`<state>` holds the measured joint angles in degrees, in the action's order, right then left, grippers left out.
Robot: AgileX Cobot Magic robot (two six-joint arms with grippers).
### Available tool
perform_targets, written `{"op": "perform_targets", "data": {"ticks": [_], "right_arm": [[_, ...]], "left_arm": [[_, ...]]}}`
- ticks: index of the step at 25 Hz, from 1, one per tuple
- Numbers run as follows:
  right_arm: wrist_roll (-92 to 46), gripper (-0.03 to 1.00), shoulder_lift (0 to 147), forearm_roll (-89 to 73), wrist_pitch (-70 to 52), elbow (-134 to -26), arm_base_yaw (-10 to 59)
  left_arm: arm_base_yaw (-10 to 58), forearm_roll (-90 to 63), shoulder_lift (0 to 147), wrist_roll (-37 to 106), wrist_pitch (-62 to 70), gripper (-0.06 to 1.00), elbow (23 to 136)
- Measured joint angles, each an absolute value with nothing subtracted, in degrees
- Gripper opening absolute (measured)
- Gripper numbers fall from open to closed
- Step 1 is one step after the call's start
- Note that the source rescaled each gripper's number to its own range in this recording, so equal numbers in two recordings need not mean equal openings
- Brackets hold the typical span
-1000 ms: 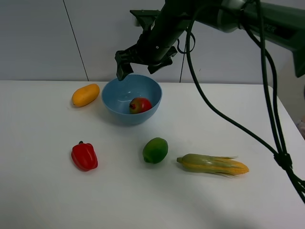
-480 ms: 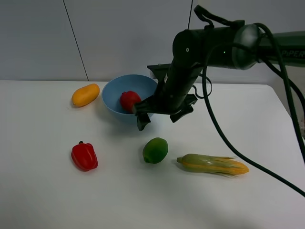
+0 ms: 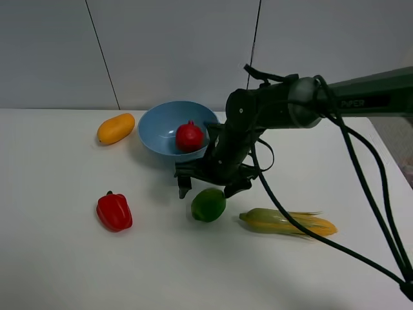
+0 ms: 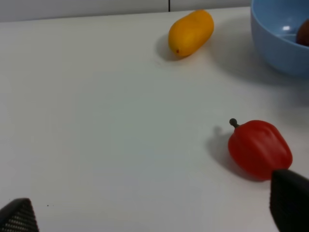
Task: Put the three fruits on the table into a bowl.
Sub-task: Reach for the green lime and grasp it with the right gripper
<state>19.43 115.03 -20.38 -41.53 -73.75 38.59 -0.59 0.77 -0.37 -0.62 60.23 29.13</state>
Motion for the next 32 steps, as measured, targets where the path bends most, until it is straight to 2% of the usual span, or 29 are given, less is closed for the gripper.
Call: {"op": "perform_targets", "data": {"ticks": [26, 29, 31, 32], "right_arm": [[21.11, 0.77, 120.35, -22.36, -40.34, -73.75, 39.16], [21.11, 0.69, 120.69, -22.5, -40.16, -73.75, 39.38], [21.11, 0.53, 120.69, -22.54, -40.16, -73.75, 39.37], [21.11, 0.36, 120.69, -22.68, -40.16, -73.75, 39.37]], "left_arm": [[-0.59, 0.77, -0.37, -0.62, 60.23, 1.0, 29.13], [-0.59, 0.77, -0.37, -0.62, 60.23, 1.0, 29.13], [-0.59, 0.77, -0.37, -0.62, 60.23, 1.0, 29.13], [-0.59, 0.77, -0.37, -0.62, 60.23, 1.0, 29.13]]}}
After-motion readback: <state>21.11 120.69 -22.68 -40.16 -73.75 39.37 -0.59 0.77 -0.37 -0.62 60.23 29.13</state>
